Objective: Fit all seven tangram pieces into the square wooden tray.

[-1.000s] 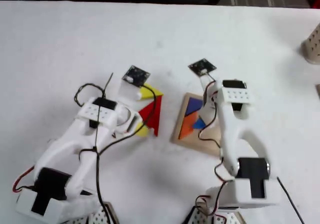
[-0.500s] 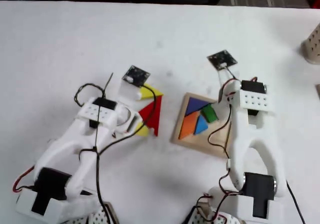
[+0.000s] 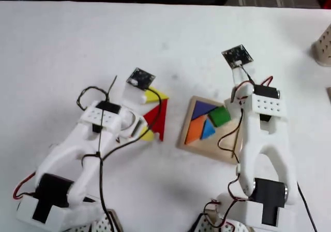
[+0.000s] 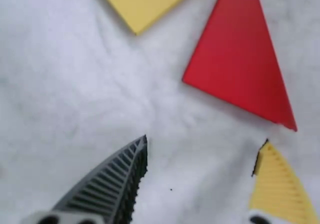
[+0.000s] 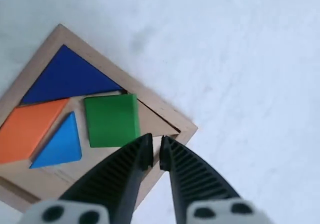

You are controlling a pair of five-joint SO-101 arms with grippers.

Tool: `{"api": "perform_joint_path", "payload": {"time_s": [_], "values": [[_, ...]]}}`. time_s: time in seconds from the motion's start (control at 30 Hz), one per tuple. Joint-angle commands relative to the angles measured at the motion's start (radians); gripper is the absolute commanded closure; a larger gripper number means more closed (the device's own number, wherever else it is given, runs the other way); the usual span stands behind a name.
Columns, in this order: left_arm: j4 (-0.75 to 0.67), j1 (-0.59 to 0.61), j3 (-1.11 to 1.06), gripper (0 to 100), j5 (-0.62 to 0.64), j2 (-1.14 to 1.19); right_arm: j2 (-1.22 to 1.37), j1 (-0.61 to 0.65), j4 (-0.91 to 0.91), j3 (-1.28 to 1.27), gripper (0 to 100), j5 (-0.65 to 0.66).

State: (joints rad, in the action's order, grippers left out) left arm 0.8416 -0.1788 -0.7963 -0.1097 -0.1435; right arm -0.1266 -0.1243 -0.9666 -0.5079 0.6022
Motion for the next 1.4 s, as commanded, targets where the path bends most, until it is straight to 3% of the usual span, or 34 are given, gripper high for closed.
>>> {"api": "perform_joint_path", "payload": {"time_s": [0.0,0.23,0.47,0.67,0.87,1.03,1.23,1.37], "values": [[-0.020,0.013,0.002,64,-0.008,-0.047,0.062,-0.013,0.045,0.046,96.7,-0.009],[-0.021,0.013,0.002,64,-0.008,-0.047,0.248,0.005,0.041,0.132,97.1,-0.009],[-0.021,0.013,0.002,64,-0.008,-0.047,0.246,0.077,-0.027,0.135,97.1,-0.012],[-0.021,0.013,0.002,64,-0.008,-0.047,0.194,0.053,-0.033,0.155,97.1,-0.086],[-0.021,0.013,0.002,64,-0.008,-0.047,0.062,0.082,-0.222,0.146,97.2,-0.087],[-0.021,0.013,0.002,64,-0.008,-0.047,-0.076,0.159,-0.297,-0.002,98.1,-0.132],[-0.021,0.013,0.002,64,-0.008,-0.047,-0.302,0.248,-0.179,-0.281,98.1,-0.290],[-0.021,0.013,0.002,64,-0.008,-0.047,-0.318,0.280,-0.084,-0.390,98.1,-0.354]]}}
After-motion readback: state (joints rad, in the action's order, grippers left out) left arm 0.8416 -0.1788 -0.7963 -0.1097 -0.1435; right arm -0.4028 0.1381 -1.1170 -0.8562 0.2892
